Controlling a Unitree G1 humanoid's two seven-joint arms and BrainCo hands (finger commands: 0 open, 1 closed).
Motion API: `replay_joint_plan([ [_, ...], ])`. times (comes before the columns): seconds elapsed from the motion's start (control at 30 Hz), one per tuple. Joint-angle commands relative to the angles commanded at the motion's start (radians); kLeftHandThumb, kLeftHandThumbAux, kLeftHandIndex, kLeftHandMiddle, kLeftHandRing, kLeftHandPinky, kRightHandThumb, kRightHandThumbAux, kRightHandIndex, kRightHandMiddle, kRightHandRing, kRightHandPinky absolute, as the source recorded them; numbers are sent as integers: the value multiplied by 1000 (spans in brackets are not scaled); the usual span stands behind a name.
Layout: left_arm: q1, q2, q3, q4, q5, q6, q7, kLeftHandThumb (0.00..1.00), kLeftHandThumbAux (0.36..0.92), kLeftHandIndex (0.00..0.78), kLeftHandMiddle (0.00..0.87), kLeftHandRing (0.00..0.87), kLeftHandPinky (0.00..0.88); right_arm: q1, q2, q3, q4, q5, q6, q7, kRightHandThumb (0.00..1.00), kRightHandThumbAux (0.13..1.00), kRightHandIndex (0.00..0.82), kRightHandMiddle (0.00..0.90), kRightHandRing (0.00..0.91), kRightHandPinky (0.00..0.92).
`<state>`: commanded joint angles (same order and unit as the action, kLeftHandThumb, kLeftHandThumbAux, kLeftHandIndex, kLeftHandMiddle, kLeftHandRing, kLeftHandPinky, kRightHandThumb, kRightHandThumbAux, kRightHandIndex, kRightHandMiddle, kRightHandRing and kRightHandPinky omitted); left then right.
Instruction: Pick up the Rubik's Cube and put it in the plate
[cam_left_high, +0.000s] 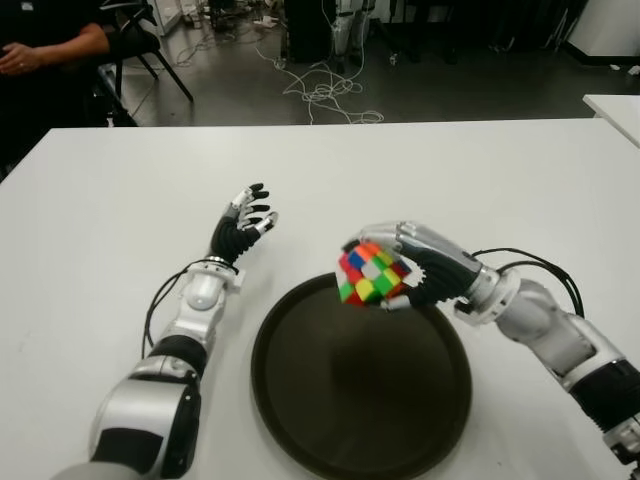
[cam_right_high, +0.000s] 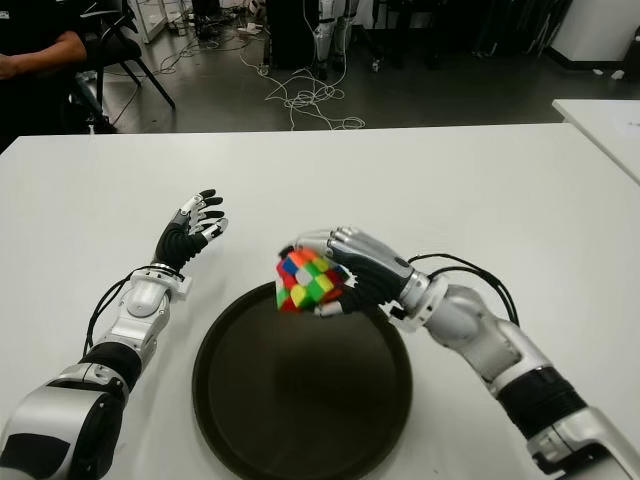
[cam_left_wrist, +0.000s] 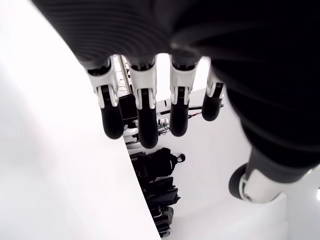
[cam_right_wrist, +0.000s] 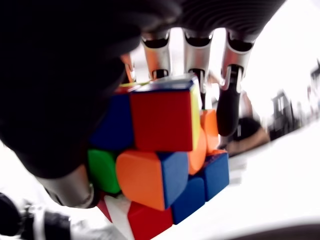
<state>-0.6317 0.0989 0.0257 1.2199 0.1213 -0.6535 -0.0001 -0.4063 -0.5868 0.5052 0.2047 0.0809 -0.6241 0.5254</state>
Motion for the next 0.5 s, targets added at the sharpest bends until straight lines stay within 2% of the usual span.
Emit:
replay_joint_plan([
  [0.23, 2, -3, 4, -4, -4, -10, 0, 109, 656, 128, 181, 195, 197, 8, 43, -38, -28, -55, 92, 52, 694, 731, 428, 696, 703, 691],
  [0.37, 1, -2, 2, -5, -1, -6, -2, 103, 656, 126, 175, 190, 186, 9, 71, -53, -21, -113, 112, 55, 694, 731, 428, 696, 698, 682],
  [0.5, 1, -2, 2, -7, -2, -3, -7, 105, 650, 124, 172, 191, 190, 0, 83, -54, -19, -189, 135, 58, 694, 731, 427, 688, 688, 671],
])
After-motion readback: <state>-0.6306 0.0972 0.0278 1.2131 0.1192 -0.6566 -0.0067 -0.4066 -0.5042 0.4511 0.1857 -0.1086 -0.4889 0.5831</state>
